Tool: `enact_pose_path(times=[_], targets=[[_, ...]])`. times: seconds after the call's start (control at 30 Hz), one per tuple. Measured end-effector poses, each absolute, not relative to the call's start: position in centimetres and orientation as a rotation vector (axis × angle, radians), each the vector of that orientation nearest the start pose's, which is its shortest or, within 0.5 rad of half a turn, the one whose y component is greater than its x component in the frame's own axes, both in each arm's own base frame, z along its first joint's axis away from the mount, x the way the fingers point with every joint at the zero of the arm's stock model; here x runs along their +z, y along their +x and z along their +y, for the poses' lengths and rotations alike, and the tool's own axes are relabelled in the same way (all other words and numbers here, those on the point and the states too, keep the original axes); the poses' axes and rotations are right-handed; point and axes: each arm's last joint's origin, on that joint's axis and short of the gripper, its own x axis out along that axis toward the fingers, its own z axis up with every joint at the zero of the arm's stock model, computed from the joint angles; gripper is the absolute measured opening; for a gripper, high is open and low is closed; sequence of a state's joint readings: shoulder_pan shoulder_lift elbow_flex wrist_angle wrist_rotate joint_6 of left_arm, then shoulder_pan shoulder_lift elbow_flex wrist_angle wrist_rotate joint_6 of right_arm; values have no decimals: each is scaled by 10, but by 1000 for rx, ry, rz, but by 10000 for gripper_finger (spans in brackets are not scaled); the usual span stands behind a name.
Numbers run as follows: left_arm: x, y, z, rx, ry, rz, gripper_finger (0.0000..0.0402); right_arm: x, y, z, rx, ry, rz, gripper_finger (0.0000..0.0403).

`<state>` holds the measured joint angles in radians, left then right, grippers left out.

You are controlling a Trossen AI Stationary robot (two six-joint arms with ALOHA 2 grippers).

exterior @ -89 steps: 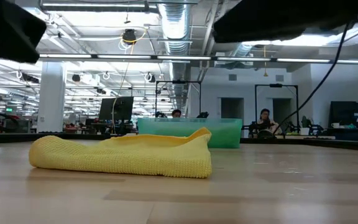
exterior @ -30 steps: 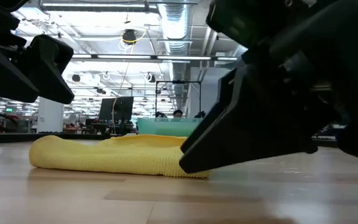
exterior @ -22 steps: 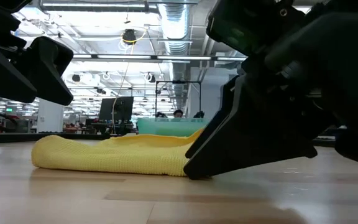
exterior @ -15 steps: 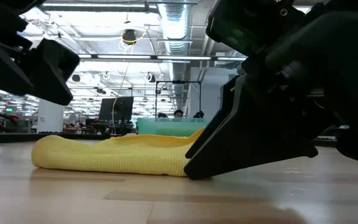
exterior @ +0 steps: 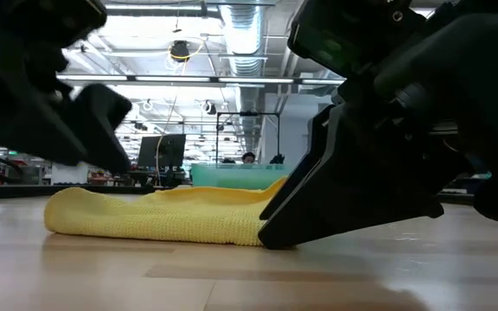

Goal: Roll microfiber towels into tight, uniform cylinder then place into a basket
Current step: Roll the folded yellow microfiber towel

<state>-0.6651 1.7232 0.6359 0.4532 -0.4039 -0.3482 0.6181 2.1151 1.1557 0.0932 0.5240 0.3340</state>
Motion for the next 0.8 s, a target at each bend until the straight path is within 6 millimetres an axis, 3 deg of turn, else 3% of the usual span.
enact_pose_path(times=[0.2, 0.5, 0.8], targets=[[105, 266, -196, -153, 137, 702, 190, 92, 339, 224, -38, -135, 733, 186], [129, 269, -211, 39, 365, 832, 190, 92, 339, 224, -38, -136, 734, 185], [117, 259, -206, 45, 319, 884, 190, 92, 339, 224, -37, -136, 734, 187]])
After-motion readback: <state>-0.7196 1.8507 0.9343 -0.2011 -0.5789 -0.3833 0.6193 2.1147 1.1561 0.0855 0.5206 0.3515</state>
